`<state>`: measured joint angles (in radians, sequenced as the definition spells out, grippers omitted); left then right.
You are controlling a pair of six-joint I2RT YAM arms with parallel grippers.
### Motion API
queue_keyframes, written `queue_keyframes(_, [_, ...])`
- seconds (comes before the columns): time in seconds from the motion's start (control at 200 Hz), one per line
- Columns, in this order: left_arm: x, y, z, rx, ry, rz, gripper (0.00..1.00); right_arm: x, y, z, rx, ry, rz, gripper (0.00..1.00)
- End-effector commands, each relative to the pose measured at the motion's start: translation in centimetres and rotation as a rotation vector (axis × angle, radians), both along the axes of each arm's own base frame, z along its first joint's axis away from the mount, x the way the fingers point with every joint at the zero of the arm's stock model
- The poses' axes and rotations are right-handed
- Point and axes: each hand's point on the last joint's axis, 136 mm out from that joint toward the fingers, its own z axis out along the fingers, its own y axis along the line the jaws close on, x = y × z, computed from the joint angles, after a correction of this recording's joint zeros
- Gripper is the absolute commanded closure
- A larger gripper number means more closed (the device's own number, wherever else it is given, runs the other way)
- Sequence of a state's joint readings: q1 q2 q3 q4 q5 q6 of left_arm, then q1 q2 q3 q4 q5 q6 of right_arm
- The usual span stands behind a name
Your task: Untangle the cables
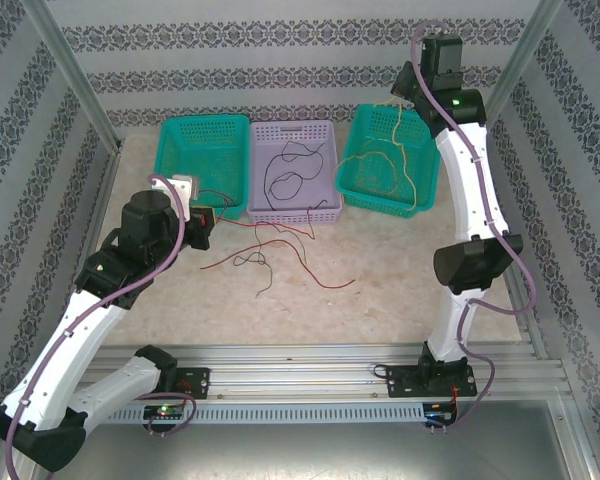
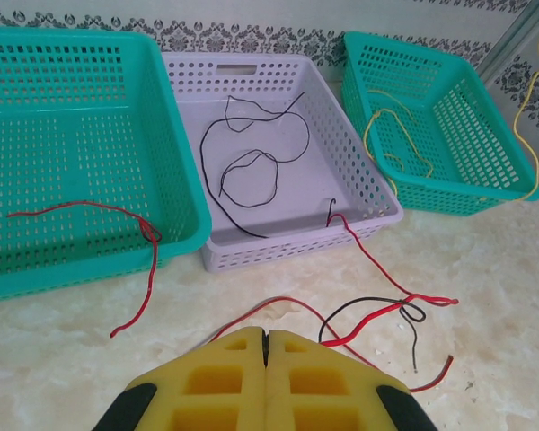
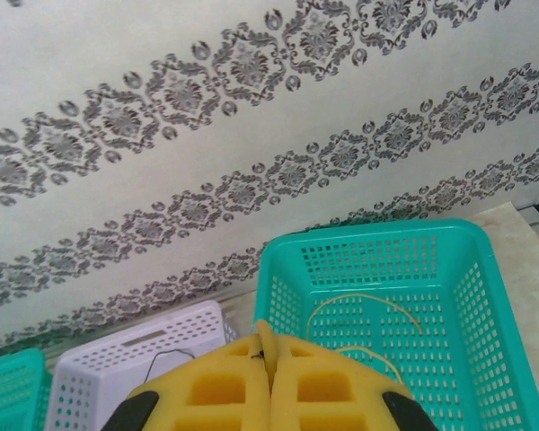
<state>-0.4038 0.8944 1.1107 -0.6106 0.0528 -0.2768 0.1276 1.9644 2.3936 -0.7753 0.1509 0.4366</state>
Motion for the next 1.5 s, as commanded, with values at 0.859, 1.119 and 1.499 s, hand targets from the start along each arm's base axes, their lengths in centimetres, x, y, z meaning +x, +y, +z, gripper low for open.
queue_keyframes(0.859, [0.2,-0.7,0.9,-0.034,-0.045,-0.037,1.0,-20.8,2.5,-3.9,0.216,-0.036,0.116,1.0])
queue_keyframes(1.119, [0.3,-0.7,0.8,-0.029,-0.042,-0.037,1.0,-23.5,3.5,3.4,0.227,-0.194,0.167,1.0])
queue_keyframes(1.499, [0.2,-0.7,0.7,-0.035,-0.043,-0.04,1.0,-8.9,2.8,1.2,0.137,-0.079,0.142,1.0])
